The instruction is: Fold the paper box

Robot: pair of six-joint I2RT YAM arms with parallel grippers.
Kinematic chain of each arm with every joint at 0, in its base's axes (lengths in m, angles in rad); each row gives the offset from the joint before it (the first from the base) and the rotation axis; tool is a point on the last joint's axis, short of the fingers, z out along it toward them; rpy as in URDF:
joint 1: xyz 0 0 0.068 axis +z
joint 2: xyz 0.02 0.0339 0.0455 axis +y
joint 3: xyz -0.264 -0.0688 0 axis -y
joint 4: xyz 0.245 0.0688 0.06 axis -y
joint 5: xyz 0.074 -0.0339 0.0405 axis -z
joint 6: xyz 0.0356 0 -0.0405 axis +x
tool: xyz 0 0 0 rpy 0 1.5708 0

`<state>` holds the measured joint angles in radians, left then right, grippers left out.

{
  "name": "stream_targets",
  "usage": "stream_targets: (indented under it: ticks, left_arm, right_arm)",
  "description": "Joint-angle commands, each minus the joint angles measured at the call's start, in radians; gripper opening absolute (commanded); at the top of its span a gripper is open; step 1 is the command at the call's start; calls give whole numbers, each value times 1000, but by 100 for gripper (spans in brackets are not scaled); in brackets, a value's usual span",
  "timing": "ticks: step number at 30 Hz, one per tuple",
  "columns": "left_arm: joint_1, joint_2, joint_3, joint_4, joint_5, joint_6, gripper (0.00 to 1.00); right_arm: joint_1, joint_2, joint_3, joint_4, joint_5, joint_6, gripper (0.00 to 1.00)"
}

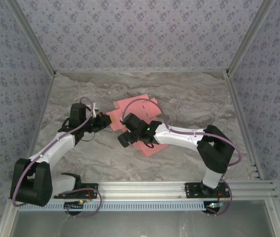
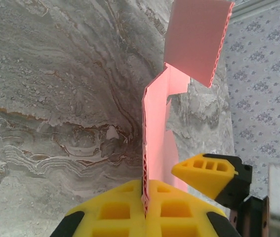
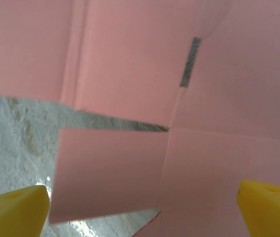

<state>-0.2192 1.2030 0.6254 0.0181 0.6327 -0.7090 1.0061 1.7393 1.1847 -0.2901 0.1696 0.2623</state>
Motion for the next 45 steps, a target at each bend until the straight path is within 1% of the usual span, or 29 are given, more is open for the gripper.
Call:
stream_targets:
  ticks: [1, 3, 6, 8, 9, 11, 12, 15, 20, 25, 26, 29, 31, 33, 35, 37, 40, 42, 44, 45]
  left_arm:
    - [-6, -11, -7, -9, 25, -5, 0]
    - [-6, -6, -4, -20, 29, 11, 0]
    - [-6, -14, -6, -38, 20, 38, 0]
    - [-6, -24, -8, -57, 4, 60, 0]
    - [-6, -28, -12, -62, -5, 72, 0]
    - [-6, -34, -24, -63, -31, 100, 0]
    - [-6, -37, -34, -60, -42, 111, 0]
    - [-6, -45, -72, -26, -54, 133, 0]
    - [-12, -47, -117, 43, -74, 152, 0]
    - [-61, -58, -126, 51, -162, 233, 0]
    - [-75, -64, -130, 54, -184, 253, 0]
    - [-129, -107, -164, 80, -296, 317, 0]
    - [-147, -154, -206, 121, -354, 345, 0]
    - [-150, -204, -253, 175, -392, 357, 0]
    - [-154, -255, -302, 225, -422, 365, 0]
    - [-161, -309, -344, 261, -454, 375, 0]
    - [-169, -362, -373, 256, -485, 400, 0]
    - [-170, -386, -380, 239, -497, 415, 0]
    - [-173, -403, -389, 233, -495, 427, 0]
    - [-175, -410, -393, 232, -495, 434, 0]
  right_arm:
    - [-4, 21, 54, 32, 28, 58, 100]
    - [-12, 24, 57, 7, 73, 78, 100]
    - [-46, 13, 39, -15, 51, 87, 98]
    - [-63, -13, 17, -2, 7, 74, 98]
    - [-72, -25, -17, 9, -42, 60, 97]
    - [-93, -26, -32, 15, -152, 28, 94]
    - [-103, -21, -33, 6, -183, 6, 93]
    - [-130, -7, -51, 5, -200, 10, 86]
    - [-159, 6, -72, 33, -216, 34, 79]
    - [-178, 30, -72, 48, -260, 45, 74]
    - [-180, 32, -72, 49, -261, 51, 72]
    - [-204, 37, -72, 42, -259, 99, 63]
    - [-226, 35, -59, 11, -265, 170, 56]
    - [-234, 18, -68, 38, -333, 245, 55]
    - [-227, -16, -94, 104, -374, 333, 59]
    - [-220, -43, -122, 184, -399, 472, 64]
    - [-227, -86, -171, 309, -430, 717, 65]
    - [-232, -118, -194, 374, -425, 864, 65]
    - [-234, -144, -191, 395, -405, 962, 76]
    - [-238, -150, -172, 369, -393, 1015, 79]
